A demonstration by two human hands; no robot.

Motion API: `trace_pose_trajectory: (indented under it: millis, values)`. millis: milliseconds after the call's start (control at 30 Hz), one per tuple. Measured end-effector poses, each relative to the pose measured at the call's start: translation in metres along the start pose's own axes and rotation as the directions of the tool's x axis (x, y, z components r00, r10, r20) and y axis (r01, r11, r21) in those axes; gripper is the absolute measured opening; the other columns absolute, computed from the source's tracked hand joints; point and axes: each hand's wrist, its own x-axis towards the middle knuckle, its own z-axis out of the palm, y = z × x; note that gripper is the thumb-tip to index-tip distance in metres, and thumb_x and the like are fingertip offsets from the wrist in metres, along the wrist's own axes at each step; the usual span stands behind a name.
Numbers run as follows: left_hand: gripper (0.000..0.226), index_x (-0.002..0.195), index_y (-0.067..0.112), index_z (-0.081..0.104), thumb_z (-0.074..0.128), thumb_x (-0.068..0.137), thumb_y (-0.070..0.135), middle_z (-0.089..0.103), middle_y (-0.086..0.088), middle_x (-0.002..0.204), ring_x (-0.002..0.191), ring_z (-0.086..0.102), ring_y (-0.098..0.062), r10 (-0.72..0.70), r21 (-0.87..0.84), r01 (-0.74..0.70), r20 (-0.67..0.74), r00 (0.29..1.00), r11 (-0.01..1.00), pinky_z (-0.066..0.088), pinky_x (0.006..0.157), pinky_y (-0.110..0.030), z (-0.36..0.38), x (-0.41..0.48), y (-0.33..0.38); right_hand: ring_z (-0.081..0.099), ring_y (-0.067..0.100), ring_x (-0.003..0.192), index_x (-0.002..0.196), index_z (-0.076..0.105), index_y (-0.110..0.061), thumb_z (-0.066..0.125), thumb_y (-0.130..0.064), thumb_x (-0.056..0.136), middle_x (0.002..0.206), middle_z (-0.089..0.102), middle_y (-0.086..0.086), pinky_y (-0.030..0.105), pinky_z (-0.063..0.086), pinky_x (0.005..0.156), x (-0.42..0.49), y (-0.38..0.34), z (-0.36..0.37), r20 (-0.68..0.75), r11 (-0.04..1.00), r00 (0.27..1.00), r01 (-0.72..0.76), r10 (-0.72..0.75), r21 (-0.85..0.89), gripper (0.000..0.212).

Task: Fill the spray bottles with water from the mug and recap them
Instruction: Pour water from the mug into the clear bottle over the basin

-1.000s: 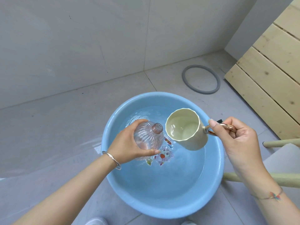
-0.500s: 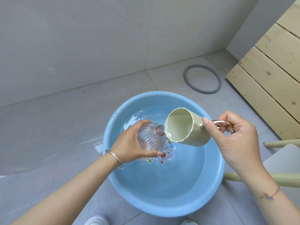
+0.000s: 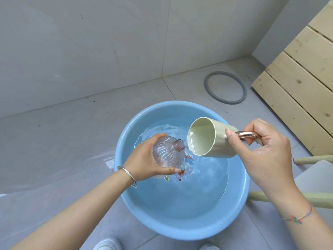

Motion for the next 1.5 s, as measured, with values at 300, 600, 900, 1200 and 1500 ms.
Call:
trace_pose_trajectory:
  millis: [300,600,900,1200,1500]
  values:
    - [0.104,0.132,0.039,0.044,0.073,0.041,0.077,0.053,0.028,0.128,0.119,0.051,0.002,-0.009,0.024,0.008,0.012,1.000,1.000,0.040,0.103,-0.022,0.001,0.000,-0.003,0.041,0.010,0.064,0.059,0.037,-0.017,0.068,-0.023,0.080,0.066,0.038,-0.001,0.015,0.030,0.060,0.003,-0.003,0.000,-0.014,0.994,0.995,0.097,-0.098,-0.057,0.038]
    - [0.099,0.130,0.040,0.045,0.078,0.042,0.072,0.056,0.028,0.122,0.113,0.053,0.005,-0.021,0.004,0.021,0.007,1.000,1.000,0.042,0.099,-0.020,0.001,-0.001,-0.004,0.034,0.018,0.064,0.061,0.040,-0.012,0.063,-0.029,0.081,0.060,0.039,-0.006,0.019,0.030,0.063,0.006,-0.009,0.001,0.000,0.964,0.976,0.216,-0.219,-0.155,0.036]
    - [0.105,0.132,0.039,0.044,0.073,0.039,0.079,0.055,0.028,0.126,0.116,0.053,0.003,-0.030,0.011,0.030,0.005,1.000,0.999,0.041,0.102,-0.023,0.003,0.000,-0.007,0.030,0.019,0.064,0.061,0.041,-0.011,0.062,-0.027,0.082,0.059,0.035,-0.002,0.028,0.025,0.064,0.009,-0.016,0.005,0.008,0.931,0.952,0.301,-0.306,-0.206,0.034]
    - [0.103,0.131,0.040,0.043,0.075,0.040,0.077,0.055,0.028,0.125,0.115,0.052,0.004,-0.029,0.002,0.029,0.005,1.000,1.000,0.041,0.099,-0.020,0.004,0.000,-0.006,0.026,0.015,0.066,0.063,0.044,-0.012,0.063,-0.024,0.083,0.064,0.031,-0.005,0.027,0.025,0.069,0.010,-0.019,0.012,0.027,0.882,0.908,0.412,-0.418,-0.230,0.030]
    - [0.101,0.131,0.040,0.044,0.078,0.042,0.075,0.056,0.028,0.123,0.113,0.054,0.004,-0.017,-0.003,0.017,-0.001,1.000,1.000,0.042,0.099,-0.021,0.004,0.000,-0.006,0.029,0.019,0.066,0.061,0.046,-0.007,0.067,-0.017,0.082,0.064,0.033,-0.002,0.024,0.022,0.074,0.010,-0.021,0.018,0.069,0.787,0.830,0.548,-0.553,-0.285,0.031]
